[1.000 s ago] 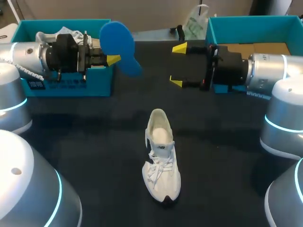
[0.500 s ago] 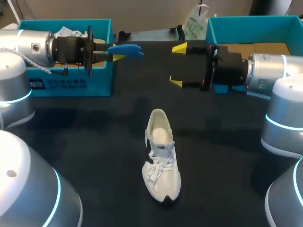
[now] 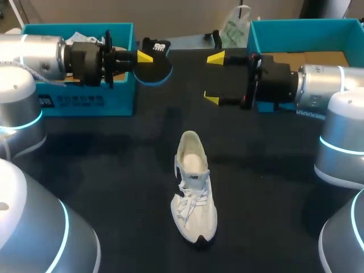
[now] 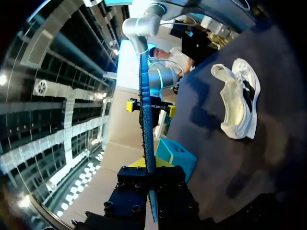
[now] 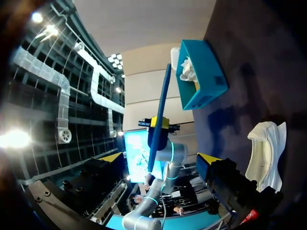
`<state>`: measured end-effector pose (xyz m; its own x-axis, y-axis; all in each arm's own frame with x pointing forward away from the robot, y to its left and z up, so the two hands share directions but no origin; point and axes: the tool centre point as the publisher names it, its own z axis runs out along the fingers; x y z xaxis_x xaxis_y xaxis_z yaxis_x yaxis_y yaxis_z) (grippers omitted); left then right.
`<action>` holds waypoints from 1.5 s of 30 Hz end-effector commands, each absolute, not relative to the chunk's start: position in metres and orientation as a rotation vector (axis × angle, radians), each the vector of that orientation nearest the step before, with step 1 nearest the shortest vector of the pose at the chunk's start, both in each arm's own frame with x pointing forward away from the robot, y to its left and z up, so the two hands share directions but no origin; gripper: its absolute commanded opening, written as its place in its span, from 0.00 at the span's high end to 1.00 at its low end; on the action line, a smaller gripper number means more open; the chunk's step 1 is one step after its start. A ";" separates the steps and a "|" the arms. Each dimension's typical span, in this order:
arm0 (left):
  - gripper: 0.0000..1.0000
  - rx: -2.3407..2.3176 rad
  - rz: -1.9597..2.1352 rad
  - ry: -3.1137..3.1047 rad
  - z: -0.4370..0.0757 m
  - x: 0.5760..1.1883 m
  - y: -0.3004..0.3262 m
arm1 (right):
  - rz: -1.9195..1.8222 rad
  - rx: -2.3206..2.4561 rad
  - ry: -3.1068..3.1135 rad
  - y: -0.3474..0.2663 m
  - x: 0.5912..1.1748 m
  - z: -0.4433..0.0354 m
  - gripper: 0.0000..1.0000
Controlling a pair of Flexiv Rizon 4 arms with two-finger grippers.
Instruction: Take the shoe out of the shoebox, open the shoe tongue, remove and reinsert the insole, then place the shoe into the shoebox
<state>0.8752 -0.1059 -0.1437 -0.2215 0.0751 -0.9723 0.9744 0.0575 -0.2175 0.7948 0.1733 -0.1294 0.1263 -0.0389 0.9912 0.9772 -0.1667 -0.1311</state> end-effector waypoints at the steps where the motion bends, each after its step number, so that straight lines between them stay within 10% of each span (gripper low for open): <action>1: 1.00 1.157 -1.094 1.262 -0.147 0.865 -0.111 | -1.248 -1.374 -1.006 0.176 0.794 -0.129 0.00; 45: 1.00 1.156 -1.044 1.306 -0.163 0.854 -0.156 | -1.251 -1.325 -1.207 0.192 0.794 -0.137 0.00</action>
<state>0.8507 -0.1509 -0.1607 0.0218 0.0665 -0.9975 0.9881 0.1508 0.0316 0.7864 0.1870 -0.1365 0.0068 0.0454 0.9989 0.9928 -0.1196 -0.0013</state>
